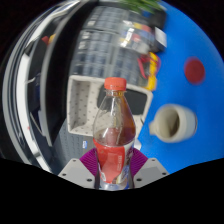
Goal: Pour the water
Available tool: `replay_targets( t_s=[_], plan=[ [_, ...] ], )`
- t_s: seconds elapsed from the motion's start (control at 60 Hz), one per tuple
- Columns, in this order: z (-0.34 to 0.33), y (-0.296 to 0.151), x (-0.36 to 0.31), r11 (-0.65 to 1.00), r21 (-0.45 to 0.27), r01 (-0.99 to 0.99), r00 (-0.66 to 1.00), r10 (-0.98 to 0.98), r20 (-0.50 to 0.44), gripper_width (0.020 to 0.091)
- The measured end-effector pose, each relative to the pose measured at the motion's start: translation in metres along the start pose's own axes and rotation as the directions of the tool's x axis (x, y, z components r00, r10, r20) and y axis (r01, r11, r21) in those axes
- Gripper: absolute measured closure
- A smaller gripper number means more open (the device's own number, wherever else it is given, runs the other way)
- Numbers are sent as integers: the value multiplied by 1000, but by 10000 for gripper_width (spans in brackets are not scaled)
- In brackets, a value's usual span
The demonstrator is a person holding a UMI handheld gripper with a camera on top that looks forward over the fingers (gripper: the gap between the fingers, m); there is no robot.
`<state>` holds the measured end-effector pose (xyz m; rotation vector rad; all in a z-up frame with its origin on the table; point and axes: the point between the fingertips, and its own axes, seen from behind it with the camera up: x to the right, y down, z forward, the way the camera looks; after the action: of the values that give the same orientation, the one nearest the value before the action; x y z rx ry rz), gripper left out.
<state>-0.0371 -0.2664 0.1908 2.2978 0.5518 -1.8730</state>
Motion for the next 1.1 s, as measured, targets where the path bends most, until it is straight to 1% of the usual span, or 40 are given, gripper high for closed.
replay_targets(
  t_s=[0.05,0.117,0.2,0.233,0.25,0.267,0.283,0.3,0.383,0.4,0.433,0.5,0.617,0.683,0.9,0.933,0.95,0.967,1.067,1.1],
  plan=[
    [-6,-19,-8,987,24,160,987,-160,-5,716],
    [-14,-46,-17,925,53,377,926,-376,-37,714],
    [-23,-89,-31,762,103,639,769,-630,-112,714],
    [-27,-105,-34,693,110,712,701,-698,-143,714],
    [-29,-113,-29,653,135,745,667,-730,-149,714],
    [-30,-121,-30,619,139,773,634,-755,-164,715],
    [-34,-127,-36,590,125,798,603,-776,-187,713],
    [-35,-135,-36,555,128,822,569,-797,-201,714],
    [-37,-166,-22,403,94,910,413,-870,-270,714],
    [-36,-173,-11,367,106,924,382,-881,-277,714],
    [-38,-183,-5,329,71,942,334,-890,-311,715],
    [-38,-201,21,265,22,964,256,-903,-344,716],
    [-34,-222,64,213,-26,977,188,-908,-373,715],
    [-35,-232,85,211,-49,976,176,-902,-393,715],
    [-21,-246,142,206,-85,975,156,-905,-396,718],
    [-20,-246,151,209,-92,974,157,-906,-394,714],
    [-20,-245,156,212,-100,972,157,-906,-394,661],
    [-19,-247,151,205,-64,977,163,-904,-396,706],
    [-24,-244,152,240,-36,970,207,-897,-391,709],
    [-25,-245,154,234,-39,971,201,-900,-386,690]
  ],
)
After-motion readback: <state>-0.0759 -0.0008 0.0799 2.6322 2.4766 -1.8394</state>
